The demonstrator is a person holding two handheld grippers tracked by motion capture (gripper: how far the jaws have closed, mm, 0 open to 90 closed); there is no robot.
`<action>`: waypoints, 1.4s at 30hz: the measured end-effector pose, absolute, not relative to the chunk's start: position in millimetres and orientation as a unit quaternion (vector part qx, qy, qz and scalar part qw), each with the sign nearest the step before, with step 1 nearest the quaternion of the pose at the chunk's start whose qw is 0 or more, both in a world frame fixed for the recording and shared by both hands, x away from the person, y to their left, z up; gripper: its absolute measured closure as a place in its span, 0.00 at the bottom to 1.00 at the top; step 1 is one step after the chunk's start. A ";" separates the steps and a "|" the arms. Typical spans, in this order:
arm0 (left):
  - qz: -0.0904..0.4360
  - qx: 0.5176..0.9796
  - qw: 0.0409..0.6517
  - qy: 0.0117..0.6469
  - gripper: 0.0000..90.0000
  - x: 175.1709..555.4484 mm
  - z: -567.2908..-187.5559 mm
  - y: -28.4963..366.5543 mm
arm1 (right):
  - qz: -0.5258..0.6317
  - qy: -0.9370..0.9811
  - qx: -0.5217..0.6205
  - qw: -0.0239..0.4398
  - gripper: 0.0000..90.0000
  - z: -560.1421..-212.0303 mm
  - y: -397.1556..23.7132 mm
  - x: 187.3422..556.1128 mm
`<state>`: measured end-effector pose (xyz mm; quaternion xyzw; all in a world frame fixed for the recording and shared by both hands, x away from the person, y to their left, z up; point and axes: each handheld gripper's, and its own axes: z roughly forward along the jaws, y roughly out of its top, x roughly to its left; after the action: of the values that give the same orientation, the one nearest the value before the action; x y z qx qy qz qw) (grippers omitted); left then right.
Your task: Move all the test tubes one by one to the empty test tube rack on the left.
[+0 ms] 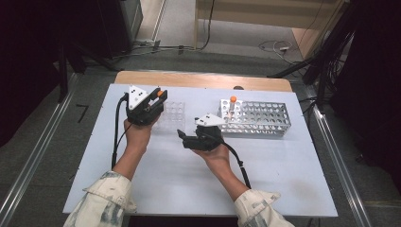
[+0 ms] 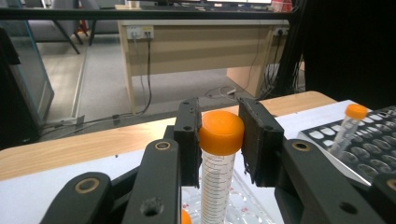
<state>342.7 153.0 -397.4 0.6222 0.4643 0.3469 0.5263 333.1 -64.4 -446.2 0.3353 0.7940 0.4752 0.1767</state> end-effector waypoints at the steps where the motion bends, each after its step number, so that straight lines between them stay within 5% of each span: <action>1: 0.347 0.624 0.524 0.464 0.78 343.9 -398.6 152.9 | 0.475 0.794 0.336 0.177 0.24 -446.3 -64.6 333.0; 29: 0.347 0.654 0.483 0.468 0.76 348.3 -438.6 146.7 | 0.476 0.793 0.340 0.172 0.26 -449.3 -67.9 331.3; 42: 0.338 0.646 0.499 0.468 0.42 339.3 -430.3 147.7 | 0.480 0.778 0.352 0.200 0.28 -443.7 -79.7 336.1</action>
<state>339.3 147.7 -430.3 0.6465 0.4684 0.3377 0.4986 336.1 -79.7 -443.7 0.3525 0.7782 0.4799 0.1997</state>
